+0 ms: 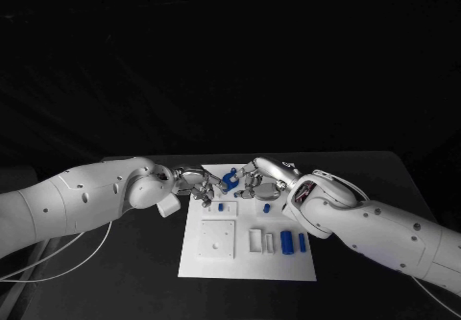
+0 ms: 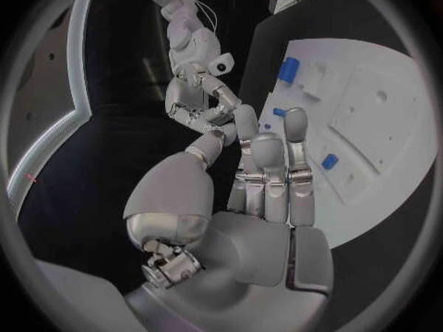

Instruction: Assemble the parts on the task board

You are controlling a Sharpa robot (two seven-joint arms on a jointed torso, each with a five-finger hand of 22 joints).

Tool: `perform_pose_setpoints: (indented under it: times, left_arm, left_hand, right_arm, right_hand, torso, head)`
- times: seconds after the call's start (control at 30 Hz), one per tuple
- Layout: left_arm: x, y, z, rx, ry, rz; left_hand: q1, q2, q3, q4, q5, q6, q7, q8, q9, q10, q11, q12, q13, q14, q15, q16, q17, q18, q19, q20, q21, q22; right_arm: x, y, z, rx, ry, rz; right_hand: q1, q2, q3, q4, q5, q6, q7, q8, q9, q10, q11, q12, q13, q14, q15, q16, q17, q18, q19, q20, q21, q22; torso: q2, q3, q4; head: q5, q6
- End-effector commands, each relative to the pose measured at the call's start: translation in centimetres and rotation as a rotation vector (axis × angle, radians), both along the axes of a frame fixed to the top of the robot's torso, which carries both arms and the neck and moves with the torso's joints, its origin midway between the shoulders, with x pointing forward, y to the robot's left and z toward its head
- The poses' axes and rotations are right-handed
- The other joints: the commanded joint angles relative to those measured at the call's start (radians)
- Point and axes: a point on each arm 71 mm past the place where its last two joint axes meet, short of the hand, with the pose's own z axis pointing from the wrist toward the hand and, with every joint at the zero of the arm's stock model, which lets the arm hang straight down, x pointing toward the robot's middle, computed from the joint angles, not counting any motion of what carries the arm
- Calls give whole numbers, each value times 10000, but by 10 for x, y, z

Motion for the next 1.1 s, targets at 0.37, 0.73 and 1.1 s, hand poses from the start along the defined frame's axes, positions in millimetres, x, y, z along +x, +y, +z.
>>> perform_pose_setpoints:
  times: [0.37,0.73,1.1]
  left_arm:
    - [-1,-4,1,25,-260,-64]
    - [-2,-7,1,-4,-292,-89]
    - [-2,-9,1,-21,-288,-148]
  left_hand:
    - [180,-168,8,345,-88,1204,-1136,11,2487,358,-186,333,124,10,-106,227,100,-127,68,-80,-15,183]
    - [196,-184,-17,388,-193,1289,-1176,16,2683,372,-211,398,144,11,-108,264,115,-127,61,-77,10,179]
    - [220,-192,-42,415,-237,1306,-1185,4,2769,373,-215,424,147,7,-109,282,133,-131,63,-79,18,178]
  right_arm:
    - [2,5,-2,-125,11,-152]
    - [4,8,-9,-268,178,-83]
    - [4,10,-12,-317,222,-51]
  right_hand:
    - [-33,131,-382,16,-696,-73,10,-16,7,39,20,53,83,0,-11,33,13,-121,237,5,-403,39]
    - [81,375,-825,17,-1271,30,-23,-14,10,60,3,119,165,29,-20,78,48,-151,431,-2,-770,222]
    - [-58,630,-896,203,-1745,533,-180,-6,18,95,-74,368,442,92,-71,284,272,-187,564,-46,-827,442]
  torso:
    - [0,-13,0]
    - [1,-4,6]
    - [1,8,-3]
  head:
    - [-12,-18]
    - [-8,-18]
    - [-12,-39]
